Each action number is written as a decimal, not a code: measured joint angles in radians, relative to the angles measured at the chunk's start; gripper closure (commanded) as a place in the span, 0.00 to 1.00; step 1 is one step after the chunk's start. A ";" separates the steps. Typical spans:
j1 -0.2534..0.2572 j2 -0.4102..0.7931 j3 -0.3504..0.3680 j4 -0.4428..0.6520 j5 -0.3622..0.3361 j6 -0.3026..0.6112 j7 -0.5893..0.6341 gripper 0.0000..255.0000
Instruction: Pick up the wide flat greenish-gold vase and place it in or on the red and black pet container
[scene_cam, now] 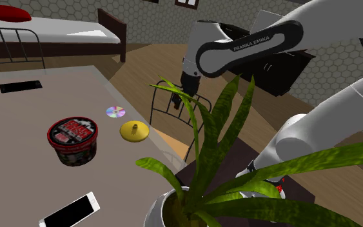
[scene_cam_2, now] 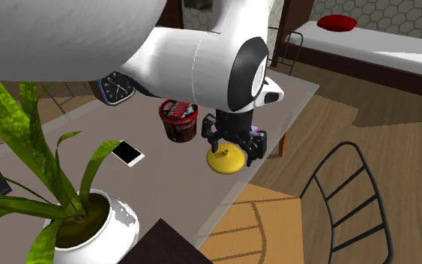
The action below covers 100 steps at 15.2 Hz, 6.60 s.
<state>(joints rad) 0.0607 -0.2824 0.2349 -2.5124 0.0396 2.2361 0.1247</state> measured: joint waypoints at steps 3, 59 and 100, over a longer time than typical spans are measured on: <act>0.002 0.101 0.032 0.018 -0.032 0.093 0.054 0.00; 0.116 0.717 0.014 0.465 -0.376 0.286 0.385 1.00; 0.314 0.803 0.120 1.077 -0.344 -0.273 0.508 1.00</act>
<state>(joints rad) 0.3743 0.5204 0.3551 -1.4354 -0.3040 1.9636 0.6323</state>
